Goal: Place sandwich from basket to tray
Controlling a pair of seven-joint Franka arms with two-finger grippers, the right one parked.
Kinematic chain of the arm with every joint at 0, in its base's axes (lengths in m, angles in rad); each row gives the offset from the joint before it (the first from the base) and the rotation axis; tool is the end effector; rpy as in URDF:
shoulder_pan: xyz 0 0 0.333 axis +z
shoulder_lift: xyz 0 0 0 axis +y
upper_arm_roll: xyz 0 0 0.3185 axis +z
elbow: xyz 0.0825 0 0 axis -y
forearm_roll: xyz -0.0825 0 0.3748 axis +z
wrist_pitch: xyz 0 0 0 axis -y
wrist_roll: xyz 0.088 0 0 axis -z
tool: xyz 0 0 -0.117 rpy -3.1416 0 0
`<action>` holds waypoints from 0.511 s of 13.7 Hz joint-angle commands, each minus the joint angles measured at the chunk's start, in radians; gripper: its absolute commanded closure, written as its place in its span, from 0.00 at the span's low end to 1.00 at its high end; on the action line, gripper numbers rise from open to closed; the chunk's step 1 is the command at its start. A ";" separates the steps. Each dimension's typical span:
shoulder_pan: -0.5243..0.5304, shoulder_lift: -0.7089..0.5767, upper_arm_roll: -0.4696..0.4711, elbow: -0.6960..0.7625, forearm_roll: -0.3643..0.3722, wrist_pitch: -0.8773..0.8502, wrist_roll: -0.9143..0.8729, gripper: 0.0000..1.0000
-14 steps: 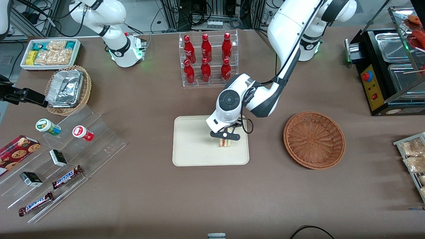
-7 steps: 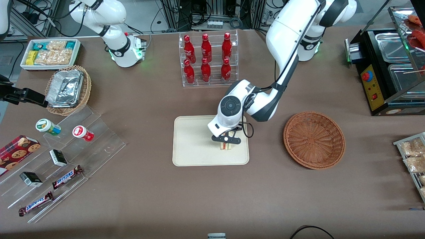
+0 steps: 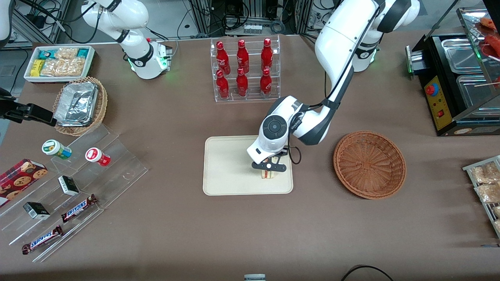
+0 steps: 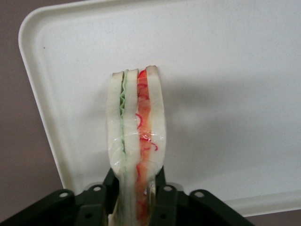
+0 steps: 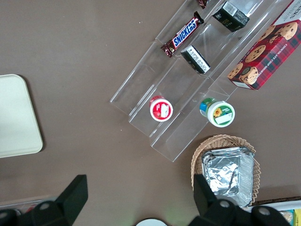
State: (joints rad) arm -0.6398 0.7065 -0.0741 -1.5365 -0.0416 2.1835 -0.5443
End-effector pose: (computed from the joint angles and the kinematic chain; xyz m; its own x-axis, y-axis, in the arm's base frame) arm 0.5291 -0.4510 0.2320 0.9873 -0.1292 -0.0927 -0.1262 -0.9913 0.0381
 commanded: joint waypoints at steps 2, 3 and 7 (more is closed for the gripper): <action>-0.003 0.011 0.000 0.027 -0.012 0.009 0.001 0.00; -0.003 0.005 0.000 0.027 -0.009 0.005 0.001 0.00; -0.001 -0.045 0.004 0.026 -0.001 -0.008 0.000 0.00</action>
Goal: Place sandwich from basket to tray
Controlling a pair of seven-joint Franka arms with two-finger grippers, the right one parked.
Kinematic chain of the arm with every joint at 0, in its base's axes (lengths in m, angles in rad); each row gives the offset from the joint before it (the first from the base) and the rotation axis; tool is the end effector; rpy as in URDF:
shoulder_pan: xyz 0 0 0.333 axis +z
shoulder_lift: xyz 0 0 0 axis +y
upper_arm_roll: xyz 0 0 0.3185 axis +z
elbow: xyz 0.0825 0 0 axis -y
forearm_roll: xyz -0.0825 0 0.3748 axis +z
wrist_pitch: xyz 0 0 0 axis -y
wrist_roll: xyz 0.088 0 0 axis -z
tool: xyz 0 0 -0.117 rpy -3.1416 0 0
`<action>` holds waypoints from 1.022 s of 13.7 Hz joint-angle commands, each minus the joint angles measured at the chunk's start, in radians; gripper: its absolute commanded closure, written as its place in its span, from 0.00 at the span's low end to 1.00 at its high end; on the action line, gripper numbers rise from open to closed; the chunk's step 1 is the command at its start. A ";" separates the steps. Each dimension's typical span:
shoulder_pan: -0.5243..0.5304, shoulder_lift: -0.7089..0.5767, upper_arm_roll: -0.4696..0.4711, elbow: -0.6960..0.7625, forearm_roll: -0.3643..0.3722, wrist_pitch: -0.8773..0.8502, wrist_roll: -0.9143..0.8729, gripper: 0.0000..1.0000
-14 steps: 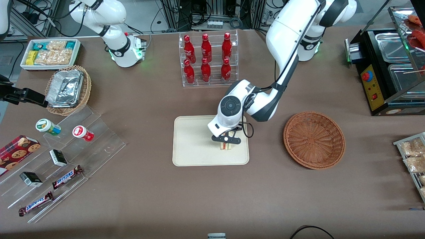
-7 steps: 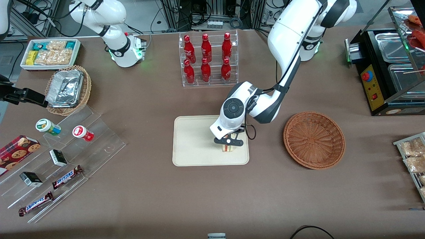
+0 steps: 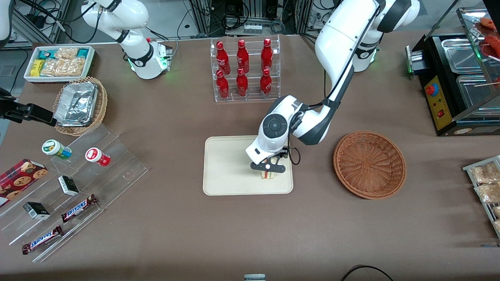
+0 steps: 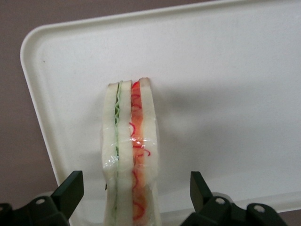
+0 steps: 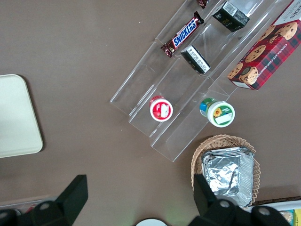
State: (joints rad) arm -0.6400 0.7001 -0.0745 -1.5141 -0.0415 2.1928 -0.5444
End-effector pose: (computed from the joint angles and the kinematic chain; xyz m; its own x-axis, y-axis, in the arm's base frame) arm 0.5354 -0.4560 0.2469 0.9897 -0.1297 -0.0605 -0.1262 -0.9903 0.0582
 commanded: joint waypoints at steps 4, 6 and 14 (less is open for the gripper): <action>0.014 -0.134 0.050 0.006 0.003 -0.146 -0.011 0.00; 0.014 -0.198 0.119 0.005 0.002 -0.220 -0.003 0.00; 0.157 -0.310 0.182 0.006 0.002 -0.286 0.032 0.00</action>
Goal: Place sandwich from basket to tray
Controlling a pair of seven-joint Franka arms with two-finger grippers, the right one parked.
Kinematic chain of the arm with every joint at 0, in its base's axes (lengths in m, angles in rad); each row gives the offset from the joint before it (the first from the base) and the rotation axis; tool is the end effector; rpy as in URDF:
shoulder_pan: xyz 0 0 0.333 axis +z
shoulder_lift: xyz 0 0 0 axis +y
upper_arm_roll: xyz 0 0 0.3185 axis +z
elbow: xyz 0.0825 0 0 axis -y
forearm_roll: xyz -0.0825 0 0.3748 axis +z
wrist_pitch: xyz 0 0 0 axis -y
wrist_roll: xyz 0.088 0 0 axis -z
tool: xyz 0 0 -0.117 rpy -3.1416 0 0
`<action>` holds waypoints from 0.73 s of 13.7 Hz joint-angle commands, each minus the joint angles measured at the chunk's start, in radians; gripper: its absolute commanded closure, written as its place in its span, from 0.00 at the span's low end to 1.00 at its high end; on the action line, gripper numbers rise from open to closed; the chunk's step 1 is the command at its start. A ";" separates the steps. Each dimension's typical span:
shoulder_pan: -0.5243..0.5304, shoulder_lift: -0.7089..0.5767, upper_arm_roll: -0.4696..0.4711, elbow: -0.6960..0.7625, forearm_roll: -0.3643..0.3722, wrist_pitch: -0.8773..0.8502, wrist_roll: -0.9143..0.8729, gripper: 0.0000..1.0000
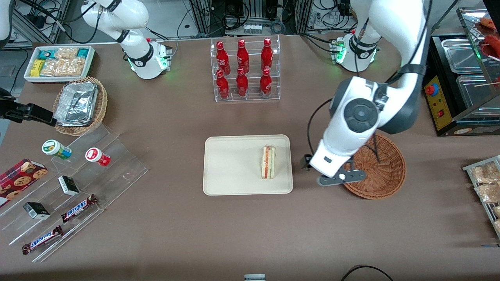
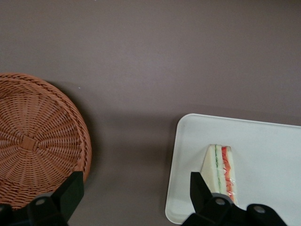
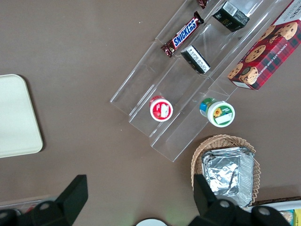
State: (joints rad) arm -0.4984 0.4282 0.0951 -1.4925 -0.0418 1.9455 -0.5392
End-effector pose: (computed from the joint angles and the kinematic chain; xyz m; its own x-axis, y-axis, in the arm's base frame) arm 0.6190 -0.2778 0.4237 0.9897 0.1413 0.0231 0.1410 -0.9899 0.0136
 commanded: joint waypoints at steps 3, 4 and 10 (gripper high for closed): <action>0.095 -0.103 0.012 -0.018 -0.001 -0.135 0.226 0.00; 0.118 -0.123 0.008 -0.020 -0.003 -0.170 0.260 0.00; 0.405 -0.253 -0.232 -0.022 0.014 -0.364 0.298 0.00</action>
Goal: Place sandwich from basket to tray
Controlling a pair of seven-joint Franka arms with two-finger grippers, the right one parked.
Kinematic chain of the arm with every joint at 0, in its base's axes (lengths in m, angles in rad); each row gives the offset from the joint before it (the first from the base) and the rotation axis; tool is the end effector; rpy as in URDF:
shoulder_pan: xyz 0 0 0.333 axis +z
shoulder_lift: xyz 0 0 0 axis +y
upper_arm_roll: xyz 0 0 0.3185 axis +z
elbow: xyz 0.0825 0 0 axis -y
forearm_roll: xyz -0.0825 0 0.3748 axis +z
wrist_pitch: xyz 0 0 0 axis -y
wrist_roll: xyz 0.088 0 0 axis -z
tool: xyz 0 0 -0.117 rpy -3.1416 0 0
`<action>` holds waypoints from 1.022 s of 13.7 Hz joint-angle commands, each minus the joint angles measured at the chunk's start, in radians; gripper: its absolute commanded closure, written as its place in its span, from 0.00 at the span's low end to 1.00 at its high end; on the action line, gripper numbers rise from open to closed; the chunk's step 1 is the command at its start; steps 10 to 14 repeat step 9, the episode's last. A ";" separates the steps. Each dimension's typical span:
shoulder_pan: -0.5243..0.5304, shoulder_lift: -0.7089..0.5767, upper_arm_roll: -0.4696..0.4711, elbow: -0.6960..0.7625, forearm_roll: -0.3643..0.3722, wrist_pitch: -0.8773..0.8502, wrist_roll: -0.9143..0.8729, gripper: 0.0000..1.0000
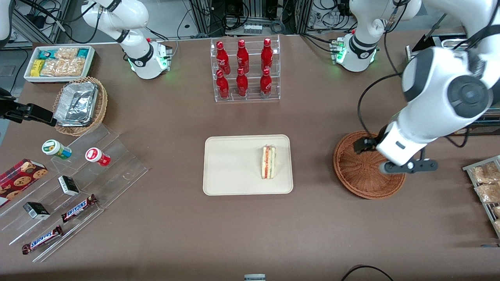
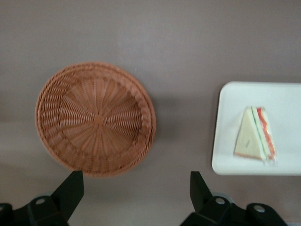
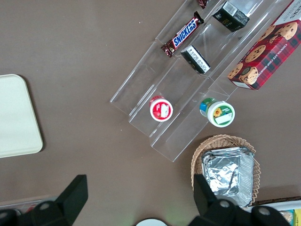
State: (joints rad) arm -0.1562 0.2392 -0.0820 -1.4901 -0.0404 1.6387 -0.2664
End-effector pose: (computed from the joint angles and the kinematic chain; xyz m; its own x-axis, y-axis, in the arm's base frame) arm 0.5984 -0.1447 0.5213 0.9942 0.0323 -0.1022 0.0359 -0.9988 0.0335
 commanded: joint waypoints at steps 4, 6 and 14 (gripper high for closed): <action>0.122 -0.170 -0.053 -0.035 0.017 -0.203 0.071 0.00; 0.132 -0.211 -0.051 -0.042 0.020 -0.253 0.093 0.00; 0.132 -0.259 -0.047 -0.078 0.048 -0.254 0.095 0.00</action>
